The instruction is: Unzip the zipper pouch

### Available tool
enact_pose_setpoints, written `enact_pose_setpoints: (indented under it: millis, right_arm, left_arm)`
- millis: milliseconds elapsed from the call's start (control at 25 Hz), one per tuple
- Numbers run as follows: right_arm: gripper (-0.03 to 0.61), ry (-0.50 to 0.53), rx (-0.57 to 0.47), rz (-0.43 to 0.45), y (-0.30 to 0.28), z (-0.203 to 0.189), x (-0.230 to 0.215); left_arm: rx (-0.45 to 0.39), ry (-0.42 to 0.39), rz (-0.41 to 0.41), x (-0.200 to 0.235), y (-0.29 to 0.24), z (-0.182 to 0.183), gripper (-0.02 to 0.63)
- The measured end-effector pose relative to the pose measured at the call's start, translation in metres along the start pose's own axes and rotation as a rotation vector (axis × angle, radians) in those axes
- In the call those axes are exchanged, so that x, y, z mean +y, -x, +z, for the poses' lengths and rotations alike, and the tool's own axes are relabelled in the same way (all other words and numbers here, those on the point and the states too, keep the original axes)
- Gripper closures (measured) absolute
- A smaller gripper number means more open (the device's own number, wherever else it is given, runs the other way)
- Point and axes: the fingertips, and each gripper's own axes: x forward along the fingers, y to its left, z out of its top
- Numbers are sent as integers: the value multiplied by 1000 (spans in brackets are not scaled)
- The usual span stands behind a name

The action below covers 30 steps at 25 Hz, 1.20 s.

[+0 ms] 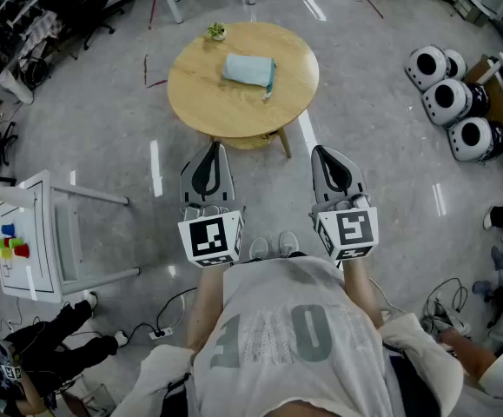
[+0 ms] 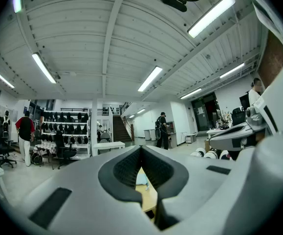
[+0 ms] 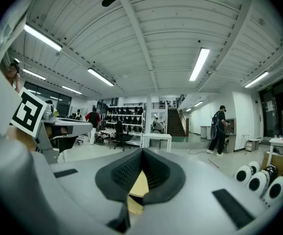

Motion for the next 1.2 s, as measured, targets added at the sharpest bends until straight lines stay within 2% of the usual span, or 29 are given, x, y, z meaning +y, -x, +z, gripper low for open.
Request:
enact_pose_setpoints:
  millis: [400,640,840,1200]
  right_arm:
    - [549,-25,22,47,-3,-15,-4]
    - [549,-113,5,89,1,-25,-28]
    - [549,-111,39,121,-4,-38,-42]
    - [549,-109,47,147,-51,-37,-46]
  left_arm:
    - [14,15,10,-5,-6,-11,588]
    - [33,24,26,-25,-17,-20,588]
    - [50,11,19,-47,-21,-23,588]
    - [36,22,24,-23,-70,-28,588]
